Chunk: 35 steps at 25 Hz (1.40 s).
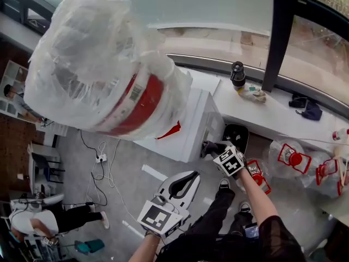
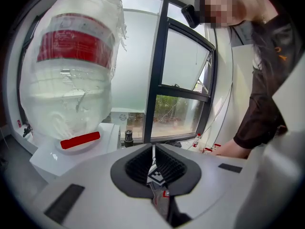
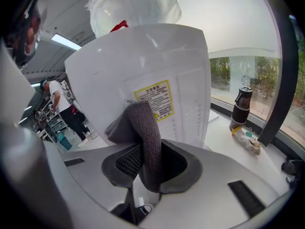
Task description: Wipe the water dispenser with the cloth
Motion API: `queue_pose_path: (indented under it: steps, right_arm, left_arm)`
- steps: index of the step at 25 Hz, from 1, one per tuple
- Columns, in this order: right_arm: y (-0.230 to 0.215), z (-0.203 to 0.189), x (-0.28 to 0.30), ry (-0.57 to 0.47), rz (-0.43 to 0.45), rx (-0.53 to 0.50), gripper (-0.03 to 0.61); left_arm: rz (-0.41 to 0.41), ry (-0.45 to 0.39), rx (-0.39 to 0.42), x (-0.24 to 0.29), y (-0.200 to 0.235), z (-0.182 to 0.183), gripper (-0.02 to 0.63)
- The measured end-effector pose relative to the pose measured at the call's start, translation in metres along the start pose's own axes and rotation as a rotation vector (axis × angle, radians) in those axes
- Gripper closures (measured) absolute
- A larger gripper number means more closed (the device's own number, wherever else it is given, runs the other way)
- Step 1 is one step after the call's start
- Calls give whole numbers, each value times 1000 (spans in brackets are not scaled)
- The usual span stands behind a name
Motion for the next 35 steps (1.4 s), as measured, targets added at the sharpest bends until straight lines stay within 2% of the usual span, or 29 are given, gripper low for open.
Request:
queue_pose_path:
  steps: [7,10,13,20,23,27,35]
  right_arm:
    - [-63,28,15,-46,-116,41,476]
    - [-92,47,16,-86,-176,60,476]
    - [-117,61,17,-99,-223,79,476]
    - [-147,71,13,-132,-302,106,476]
    - [-143,51,4,-127,-297,105,476]
    - [-120,4,-1,-85,-248,101,477]
    - [-43,-98,16,36,-58,101,477]
  left_arm:
    - [-20,22,-5,12,6,-4,594]
    - [-29,57,11,19,8,-3,594]
    - [-50,36,19,26,10,-1,594]
    - [-62,35,33,30,22,-3,594]
    - [-55,35,38,30,24,-7,594]
    - [-59,45,40,32,20,-16,594]
    - [-69,55,15,55,6,-40,594]
Point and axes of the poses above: the fingertips, and each gripper's own axes: x forward along the fingers, y to its left, z out of its top, the point moved 9 cm from there along -x, backward along the fingers, and after that the axes turned 2 degrees about -z, right-handed, at the moved point
